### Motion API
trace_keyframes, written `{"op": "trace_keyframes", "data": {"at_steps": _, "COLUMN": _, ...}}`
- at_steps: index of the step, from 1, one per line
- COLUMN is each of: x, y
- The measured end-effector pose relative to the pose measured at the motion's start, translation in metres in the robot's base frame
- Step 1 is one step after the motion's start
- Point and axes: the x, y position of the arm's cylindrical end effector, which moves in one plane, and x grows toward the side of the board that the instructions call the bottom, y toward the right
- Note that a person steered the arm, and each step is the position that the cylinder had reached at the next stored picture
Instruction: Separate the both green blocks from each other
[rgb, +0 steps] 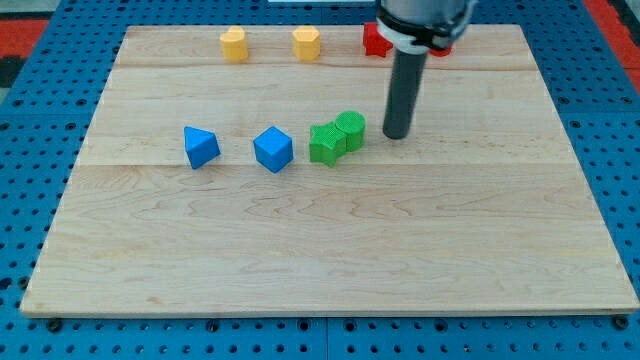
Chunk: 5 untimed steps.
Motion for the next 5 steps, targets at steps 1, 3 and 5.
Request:
{"op": "trace_keyframes", "data": {"at_steps": 1, "x": 0.01, "y": -0.074}}
{"op": "trace_keyframes", "data": {"at_steps": 3, "x": 0.027, "y": -0.12}}
{"op": "trace_keyframes", "data": {"at_steps": 5, "x": 0.049, "y": -0.052}}
